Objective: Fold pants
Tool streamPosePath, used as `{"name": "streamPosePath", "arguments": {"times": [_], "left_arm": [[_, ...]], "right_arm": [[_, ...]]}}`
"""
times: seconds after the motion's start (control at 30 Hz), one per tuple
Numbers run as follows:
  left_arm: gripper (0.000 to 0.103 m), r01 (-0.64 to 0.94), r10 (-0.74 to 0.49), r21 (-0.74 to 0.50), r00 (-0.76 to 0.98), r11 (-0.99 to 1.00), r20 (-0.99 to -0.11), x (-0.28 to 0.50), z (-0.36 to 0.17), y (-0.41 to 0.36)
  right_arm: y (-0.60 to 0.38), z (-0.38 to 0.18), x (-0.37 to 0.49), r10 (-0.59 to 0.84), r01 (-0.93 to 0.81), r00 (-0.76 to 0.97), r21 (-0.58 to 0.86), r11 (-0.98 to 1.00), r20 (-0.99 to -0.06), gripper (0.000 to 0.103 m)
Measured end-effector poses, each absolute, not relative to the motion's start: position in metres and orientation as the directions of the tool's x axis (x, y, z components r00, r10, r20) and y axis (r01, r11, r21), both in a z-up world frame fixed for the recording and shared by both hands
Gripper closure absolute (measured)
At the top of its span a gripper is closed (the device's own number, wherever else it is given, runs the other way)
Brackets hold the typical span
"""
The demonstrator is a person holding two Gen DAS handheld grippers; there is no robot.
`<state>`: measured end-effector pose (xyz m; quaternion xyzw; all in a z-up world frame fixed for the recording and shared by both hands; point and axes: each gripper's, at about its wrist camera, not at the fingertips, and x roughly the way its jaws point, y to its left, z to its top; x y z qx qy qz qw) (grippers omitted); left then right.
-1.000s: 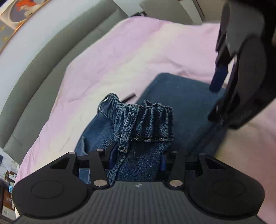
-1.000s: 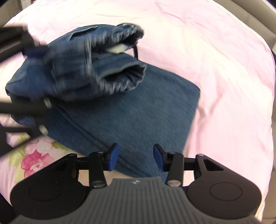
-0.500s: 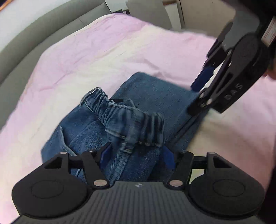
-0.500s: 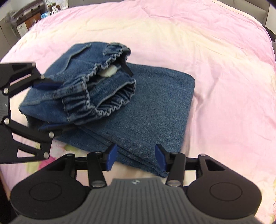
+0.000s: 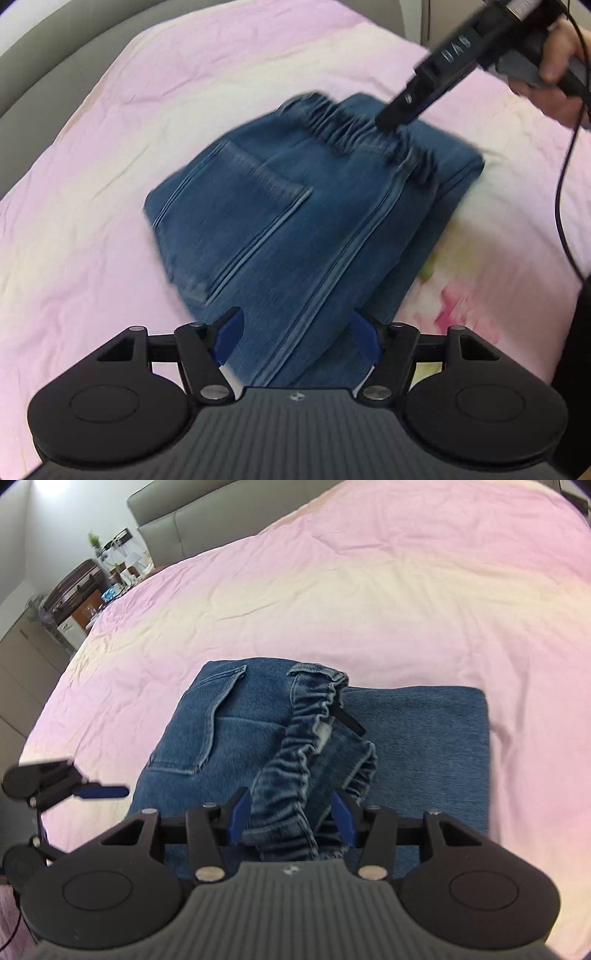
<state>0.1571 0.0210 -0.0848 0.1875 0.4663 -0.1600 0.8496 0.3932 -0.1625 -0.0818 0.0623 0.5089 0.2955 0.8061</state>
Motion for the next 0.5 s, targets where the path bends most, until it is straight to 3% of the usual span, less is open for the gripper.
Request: {"name": "streamPosePath", "arguments": {"times": [0.13,0.2,0.23,0.3,0.33,0.43,0.5], "left_arm": [[0.025,0.420,-0.062,0.173,0.490,0.891,-0.870,0.147,-0.101,0.041],[0.028,0.409,-0.055,0.168,0.481,0.897,-0.875,0.147,-0.107,0.047],[0.032,0.405,-0.056,0.161,0.475,0.900,-0.878,0.147,-0.110,0.049],[0.049,0.396,-0.074,0.134,0.468,0.908,-0.880,0.148,-0.113,0.052],[0.060,0.390,-0.093,0.108,0.463,0.914,-0.881,0.149,-0.114,0.055],[0.076,0.346,-0.095,0.088,0.479,0.934,-0.873,0.149,-0.115,0.061],[0.079,0.302,-0.112,0.043,0.478,0.952,-0.871,0.149,-0.115,0.069]], "right_arm": [[-0.157,-0.102,0.415,0.571,-0.293,0.278,0.498,0.817,-0.773,0.059],[-0.152,-0.112,0.420,0.579,-0.243,0.260,0.528,0.814,-0.773,0.067],[-0.151,-0.114,0.421,0.583,-0.226,0.252,0.539,0.811,-0.772,0.077],[-0.146,-0.105,0.418,0.568,-0.252,0.274,0.513,0.821,-0.776,0.084],[-0.144,-0.094,0.413,0.562,-0.286,0.298,0.489,0.824,-0.772,0.098],[-0.146,-0.053,0.391,0.590,-0.377,0.338,0.469,0.799,-0.734,0.099],[-0.148,-0.033,0.376,0.606,-0.425,0.350,0.455,0.783,-0.715,0.100]]}}
